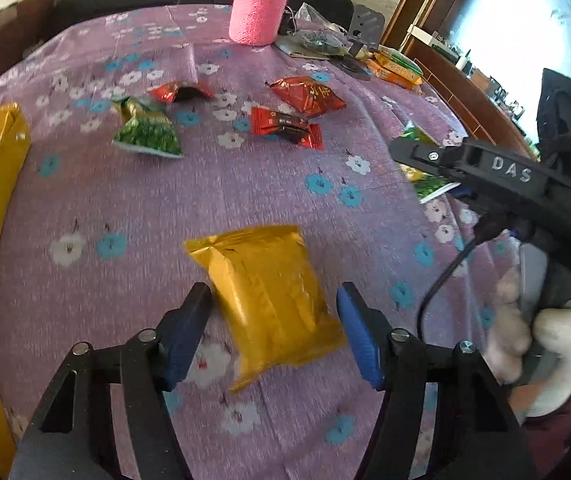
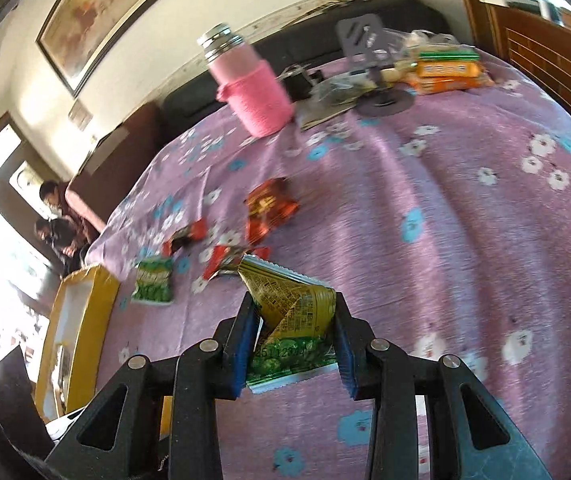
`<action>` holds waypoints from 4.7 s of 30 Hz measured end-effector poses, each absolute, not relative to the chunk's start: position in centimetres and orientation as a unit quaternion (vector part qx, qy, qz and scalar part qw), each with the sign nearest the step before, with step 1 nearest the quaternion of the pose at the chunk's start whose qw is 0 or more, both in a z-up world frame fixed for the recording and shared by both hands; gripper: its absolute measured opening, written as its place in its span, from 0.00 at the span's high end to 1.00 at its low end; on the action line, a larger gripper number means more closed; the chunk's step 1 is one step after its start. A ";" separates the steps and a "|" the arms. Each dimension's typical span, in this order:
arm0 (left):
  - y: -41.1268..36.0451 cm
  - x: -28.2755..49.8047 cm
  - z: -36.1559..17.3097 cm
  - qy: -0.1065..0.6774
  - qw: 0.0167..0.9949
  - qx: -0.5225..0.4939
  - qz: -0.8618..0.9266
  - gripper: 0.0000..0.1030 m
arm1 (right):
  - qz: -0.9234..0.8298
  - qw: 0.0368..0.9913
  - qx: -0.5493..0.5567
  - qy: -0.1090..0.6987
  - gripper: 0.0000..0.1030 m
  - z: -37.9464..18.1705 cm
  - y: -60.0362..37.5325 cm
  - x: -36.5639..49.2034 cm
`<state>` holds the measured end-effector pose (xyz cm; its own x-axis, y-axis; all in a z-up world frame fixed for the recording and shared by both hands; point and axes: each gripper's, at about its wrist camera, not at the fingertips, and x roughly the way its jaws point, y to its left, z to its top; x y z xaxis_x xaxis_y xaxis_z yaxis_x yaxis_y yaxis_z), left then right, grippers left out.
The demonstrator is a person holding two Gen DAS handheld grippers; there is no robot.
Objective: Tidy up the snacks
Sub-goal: 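Grasp the gold foil packet with the left gripper while the right holds the pea packet, then carry both packets over the tray and open both grippers, then grasp the second green pea packet with the right gripper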
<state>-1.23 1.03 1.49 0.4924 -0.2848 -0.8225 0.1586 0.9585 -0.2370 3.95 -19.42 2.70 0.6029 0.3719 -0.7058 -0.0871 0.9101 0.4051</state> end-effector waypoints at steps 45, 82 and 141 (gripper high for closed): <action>32.7 -9.2 9.0 0.377 0.910 -0.163 0.054 0.58 | 0.315 0.855 0.009 0.411 0.66 9.3 4.6 -1.8; 34.0 -6.1 8.8 0.402 0.884 -0.234 0.045 0.36 | 0.365 0.811 -0.080 0.450 0.54 5.4 17.6 -2.4; 19.6 -11.1 5.8 0.403 0.882 -0.238 -0.057 0.26 | 0.209 0.831 0.066 0.511 0.63 0.6 0.8 11.2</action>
